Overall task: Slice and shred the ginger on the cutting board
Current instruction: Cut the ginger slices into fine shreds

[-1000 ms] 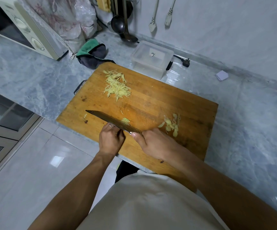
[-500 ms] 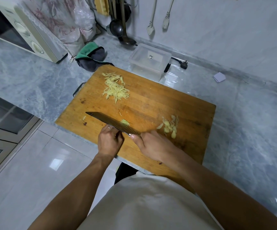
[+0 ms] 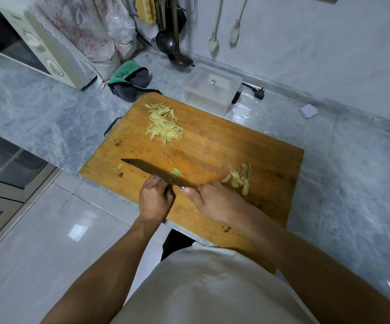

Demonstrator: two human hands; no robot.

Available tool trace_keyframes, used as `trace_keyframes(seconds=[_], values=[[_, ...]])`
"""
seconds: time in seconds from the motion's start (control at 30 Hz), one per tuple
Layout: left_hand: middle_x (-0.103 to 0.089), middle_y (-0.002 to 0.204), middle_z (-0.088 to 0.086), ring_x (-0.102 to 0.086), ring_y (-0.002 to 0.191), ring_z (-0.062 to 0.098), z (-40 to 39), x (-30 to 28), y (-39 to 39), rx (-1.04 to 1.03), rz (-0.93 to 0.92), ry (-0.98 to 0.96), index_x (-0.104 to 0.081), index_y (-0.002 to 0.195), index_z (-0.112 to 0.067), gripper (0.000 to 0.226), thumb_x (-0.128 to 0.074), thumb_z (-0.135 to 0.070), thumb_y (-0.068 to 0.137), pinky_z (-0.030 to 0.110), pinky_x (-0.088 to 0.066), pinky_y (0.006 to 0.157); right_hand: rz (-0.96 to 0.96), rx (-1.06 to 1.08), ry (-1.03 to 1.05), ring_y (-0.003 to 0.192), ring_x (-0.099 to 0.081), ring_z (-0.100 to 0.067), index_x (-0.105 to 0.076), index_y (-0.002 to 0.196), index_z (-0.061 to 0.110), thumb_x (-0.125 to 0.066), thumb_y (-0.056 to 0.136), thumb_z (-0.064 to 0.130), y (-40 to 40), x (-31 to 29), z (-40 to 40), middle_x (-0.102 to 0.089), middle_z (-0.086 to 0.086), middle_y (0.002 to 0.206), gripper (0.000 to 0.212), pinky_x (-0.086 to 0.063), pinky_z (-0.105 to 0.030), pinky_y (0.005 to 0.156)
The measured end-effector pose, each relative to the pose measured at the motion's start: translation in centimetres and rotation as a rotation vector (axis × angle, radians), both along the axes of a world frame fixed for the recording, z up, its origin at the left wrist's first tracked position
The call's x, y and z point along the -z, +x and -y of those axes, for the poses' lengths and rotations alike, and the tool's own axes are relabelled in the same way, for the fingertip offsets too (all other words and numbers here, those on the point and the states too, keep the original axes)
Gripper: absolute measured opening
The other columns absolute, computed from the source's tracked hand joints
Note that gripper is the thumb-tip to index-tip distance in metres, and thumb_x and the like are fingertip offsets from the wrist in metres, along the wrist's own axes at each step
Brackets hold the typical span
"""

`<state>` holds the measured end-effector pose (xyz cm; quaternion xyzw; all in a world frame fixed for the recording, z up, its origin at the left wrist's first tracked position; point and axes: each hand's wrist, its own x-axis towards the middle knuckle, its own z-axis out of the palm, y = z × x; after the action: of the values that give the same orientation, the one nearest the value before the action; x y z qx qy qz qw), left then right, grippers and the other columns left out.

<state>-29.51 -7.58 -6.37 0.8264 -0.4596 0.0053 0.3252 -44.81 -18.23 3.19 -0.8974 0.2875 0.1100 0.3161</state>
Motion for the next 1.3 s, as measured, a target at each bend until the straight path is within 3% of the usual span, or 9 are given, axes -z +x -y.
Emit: trace_keyframes(seconds=[0.1,0.3,0.53,0.7,0.83,0.93,1.13,1.3], values=[[-0.067,0.078,0.014,-0.052,0.081,0.022,0.0,0.1,0.0,-0.003,-0.010,0.000,-0.072,0.080,-0.002,0.028,-0.047,-0.006,0.070,0.030,-0.044,0.066,0.013,0.001,-0.011,0.070,-0.060,-0.031,-0.056,0.075,0.013,-0.023,0.104,0.060,-0.1,0.1,-0.2,-0.062,-0.013,0.078,0.065,-0.042,-0.033,0.057],[-0.067,0.076,0.016,-0.061,0.075,0.031,-0.1,0.0,0.0,-0.021,-0.027,0.044,-0.073,0.079,-0.001,0.022,-0.056,-0.001,0.064,0.028,-0.048,0.061,0.038,-0.011,-0.036,0.065,-0.061,-0.027,-0.060,0.075,0.009,-0.021,0.103,0.062,-0.5,-0.1,-0.4,-0.062,-0.011,0.072,0.071,-0.054,-0.040,0.063],[-0.068,0.078,0.016,-0.060,0.078,0.032,-0.1,-0.1,0.0,0.000,-0.014,0.000,-0.073,0.083,-0.003,0.027,-0.066,0.011,0.060,0.029,-0.050,0.061,0.042,-0.009,-0.023,0.060,-0.054,-0.024,-0.047,0.062,0.017,-0.025,0.104,0.060,-0.2,0.1,-0.1,-0.055,-0.007,0.065,0.065,-0.050,-0.038,0.061],[-0.067,0.077,0.016,-0.051,0.083,0.022,-0.1,0.1,0.0,0.010,0.003,-0.004,-0.072,0.082,-0.001,0.023,-0.063,0.008,0.063,0.031,-0.048,0.062,0.052,0.003,-0.016,0.060,-0.055,-0.023,-0.048,0.062,0.017,-0.026,0.104,0.061,-0.3,0.5,-0.1,-0.055,-0.006,0.064,0.065,-0.049,-0.037,0.061],[-0.070,0.082,0.015,-0.059,0.083,0.028,-0.2,-0.1,0.0,0.009,-0.017,0.009,-0.074,0.086,-0.003,0.030,-0.068,0.014,0.062,0.030,-0.052,0.064,0.027,0.003,-0.014,0.058,-0.050,-0.022,-0.045,0.064,0.019,-0.025,0.103,0.063,-0.1,0.7,0.0,-0.051,-0.005,0.065,0.062,-0.044,-0.035,0.060],[-0.071,0.087,0.014,-0.060,0.086,0.028,-0.2,-0.5,-0.2,0.016,-0.031,0.019,-0.074,0.088,-0.005,0.036,-0.070,0.016,0.059,0.030,-0.051,0.066,0.034,0.011,-0.006,0.063,-0.053,-0.026,-0.045,0.065,0.022,-0.024,0.103,0.064,-0.2,0.9,0.0,-0.051,-0.004,0.067,0.060,-0.051,-0.038,0.066],[-0.067,0.073,0.019,-0.066,0.070,0.035,-0.2,-0.9,-0.2,0.001,-0.024,0.043,-0.072,0.080,0.000,0.032,-0.072,0.019,0.055,0.029,-0.051,0.058,0.065,-0.006,-0.031,0.065,-0.058,-0.029,-0.046,0.062,0.019,-0.024,0.103,0.062,-0.4,0.3,-0.2,-0.057,-0.009,0.068,0.063,-0.053,-0.041,0.066],[-0.069,0.077,0.019,-0.067,0.072,0.035,-0.1,-1.2,-0.4,-0.009,-0.033,0.031,-0.073,0.082,0.000,0.033,-0.072,0.019,0.056,0.030,-0.052,0.059,0.050,-0.017,-0.040,0.065,-0.059,-0.029,-0.051,0.064,0.015,-0.024,0.103,0.062,-0.2,0.3,-0.1,-0.059,-0.011,0.069,0.067,-0.054,-0.042,0.066]])
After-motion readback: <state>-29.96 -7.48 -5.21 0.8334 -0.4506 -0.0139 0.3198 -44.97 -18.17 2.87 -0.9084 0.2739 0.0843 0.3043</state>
